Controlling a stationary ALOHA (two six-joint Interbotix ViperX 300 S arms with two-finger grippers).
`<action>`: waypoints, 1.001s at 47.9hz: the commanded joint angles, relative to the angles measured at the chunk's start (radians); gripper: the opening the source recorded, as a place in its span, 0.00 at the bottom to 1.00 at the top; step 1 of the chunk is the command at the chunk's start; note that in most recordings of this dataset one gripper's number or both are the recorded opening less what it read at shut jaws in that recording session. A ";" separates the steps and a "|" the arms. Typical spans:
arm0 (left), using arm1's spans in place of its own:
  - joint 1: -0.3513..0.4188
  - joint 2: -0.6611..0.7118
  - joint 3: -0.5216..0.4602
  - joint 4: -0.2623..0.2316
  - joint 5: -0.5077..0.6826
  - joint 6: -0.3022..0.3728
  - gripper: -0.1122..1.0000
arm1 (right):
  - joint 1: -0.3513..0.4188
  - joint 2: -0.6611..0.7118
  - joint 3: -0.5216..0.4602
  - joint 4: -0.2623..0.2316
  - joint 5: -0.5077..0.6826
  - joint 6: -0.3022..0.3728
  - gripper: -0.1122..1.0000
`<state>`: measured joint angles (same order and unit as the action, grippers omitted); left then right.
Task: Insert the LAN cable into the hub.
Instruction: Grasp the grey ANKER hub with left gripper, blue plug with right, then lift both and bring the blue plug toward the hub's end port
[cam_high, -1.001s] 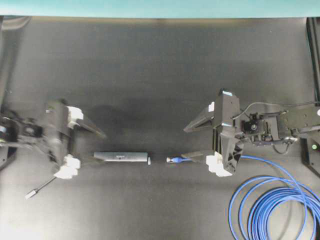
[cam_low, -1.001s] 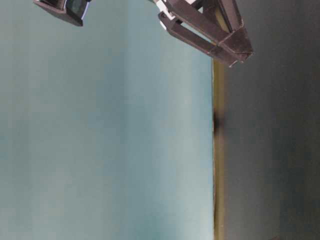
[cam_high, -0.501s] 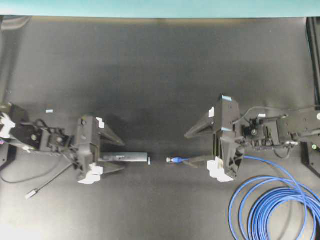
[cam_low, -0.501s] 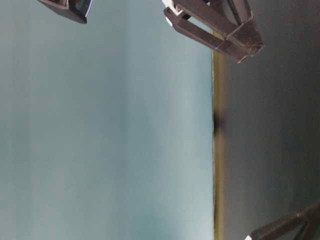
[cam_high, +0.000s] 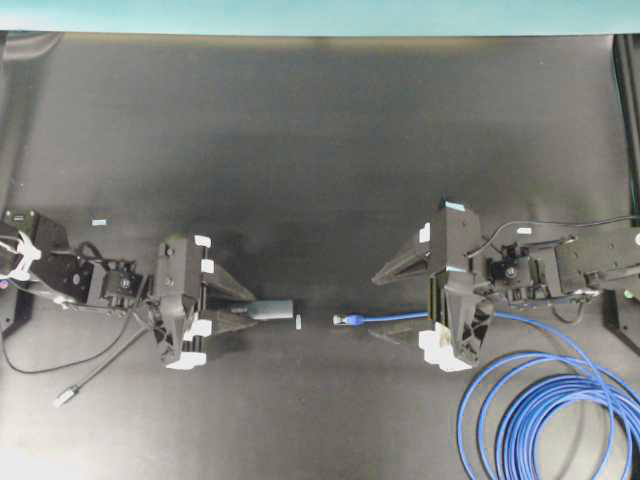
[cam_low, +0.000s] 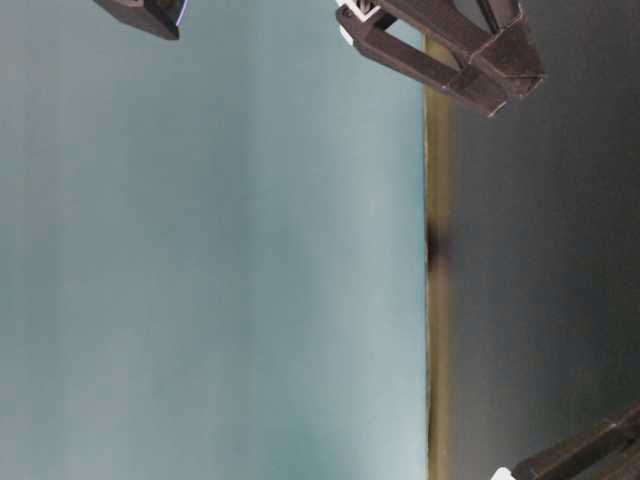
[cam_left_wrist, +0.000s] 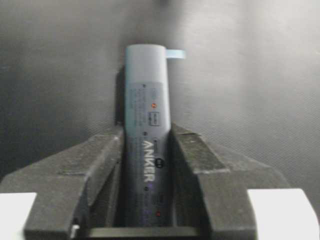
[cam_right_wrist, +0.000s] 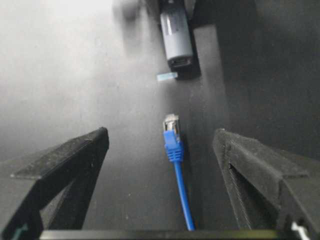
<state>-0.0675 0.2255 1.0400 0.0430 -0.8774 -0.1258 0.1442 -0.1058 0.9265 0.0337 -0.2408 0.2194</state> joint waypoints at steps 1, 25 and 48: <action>-0.006 -0.031 -0.021 0.003 0.009 -0.002 0.35 | 0.014 0.031 -0.002 0.002 -0.023 0.008 0.84; -0.008 -0.179 -0.072 0.003 0.272 0.021 0.35 | 0.017 0.255 -0.025 0.026 -0.206 0.006 0.83; -0.006 -0.179 -0.080 0.003 0.278 0.009 0.35 | 0.014 0.334 -0.058 0.046 -0.221 0.006 0.50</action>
<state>-0.0736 0.0629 0.9756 0.0430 -0.5952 -0.1166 0.1565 0.2224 0.8728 0.0690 -0.4571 0.2194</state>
